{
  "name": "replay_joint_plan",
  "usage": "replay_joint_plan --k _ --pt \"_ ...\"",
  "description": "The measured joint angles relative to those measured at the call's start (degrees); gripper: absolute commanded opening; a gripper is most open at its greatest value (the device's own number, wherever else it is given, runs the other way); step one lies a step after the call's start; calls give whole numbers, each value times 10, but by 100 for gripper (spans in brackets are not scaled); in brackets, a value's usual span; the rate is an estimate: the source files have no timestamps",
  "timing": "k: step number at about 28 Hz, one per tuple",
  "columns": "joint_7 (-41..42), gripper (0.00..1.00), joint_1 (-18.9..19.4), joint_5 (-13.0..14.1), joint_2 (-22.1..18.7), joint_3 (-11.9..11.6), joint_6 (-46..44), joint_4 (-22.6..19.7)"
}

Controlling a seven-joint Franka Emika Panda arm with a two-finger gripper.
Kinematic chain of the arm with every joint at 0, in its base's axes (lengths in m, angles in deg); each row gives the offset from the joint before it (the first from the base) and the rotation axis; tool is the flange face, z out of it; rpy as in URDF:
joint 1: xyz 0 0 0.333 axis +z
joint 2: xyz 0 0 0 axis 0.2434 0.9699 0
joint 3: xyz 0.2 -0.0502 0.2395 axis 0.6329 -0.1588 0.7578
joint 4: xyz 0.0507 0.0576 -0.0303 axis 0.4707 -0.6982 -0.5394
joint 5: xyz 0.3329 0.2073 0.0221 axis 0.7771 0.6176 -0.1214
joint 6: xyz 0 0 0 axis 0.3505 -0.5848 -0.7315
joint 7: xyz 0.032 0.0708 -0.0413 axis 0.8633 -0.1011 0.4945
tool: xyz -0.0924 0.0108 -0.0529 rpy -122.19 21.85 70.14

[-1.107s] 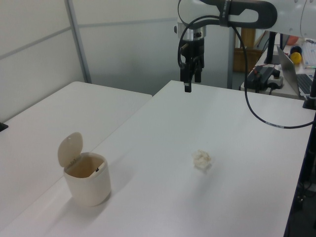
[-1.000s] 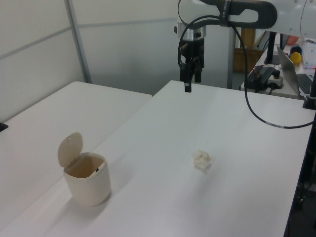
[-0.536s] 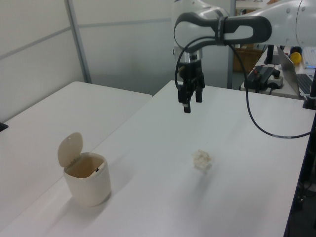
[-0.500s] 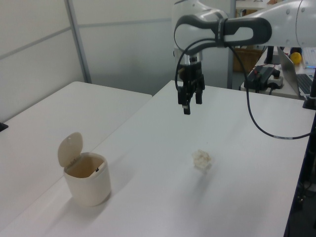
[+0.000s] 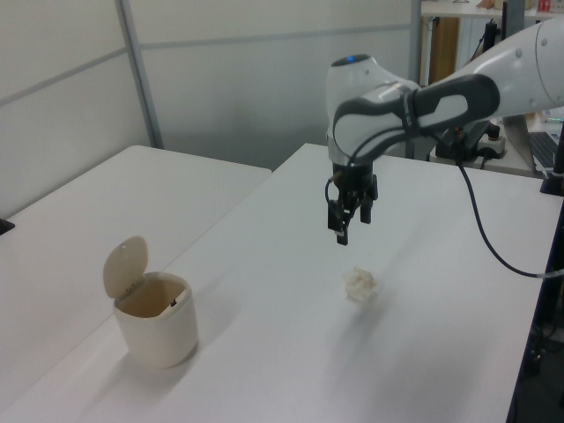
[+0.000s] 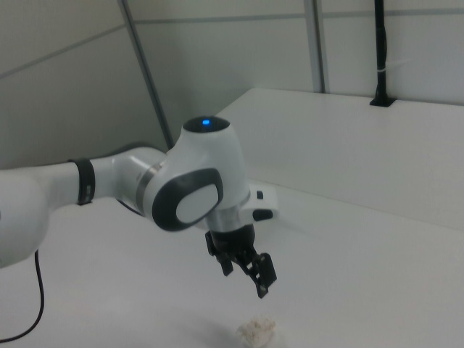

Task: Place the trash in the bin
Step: 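Move the open gripper toward the crumpled white paper ball, then lower the gripper onto the paper ball and close on it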

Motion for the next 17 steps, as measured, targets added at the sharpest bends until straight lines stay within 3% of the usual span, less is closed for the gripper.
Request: replay_joint_plan --k 6,11,17 --pt "-62 100 0 -31 0 1 109 -68" --pt "-139 100 6 -90 1 11 176 -119" --pt "-195 100 23 -113 7 14 201 -139"
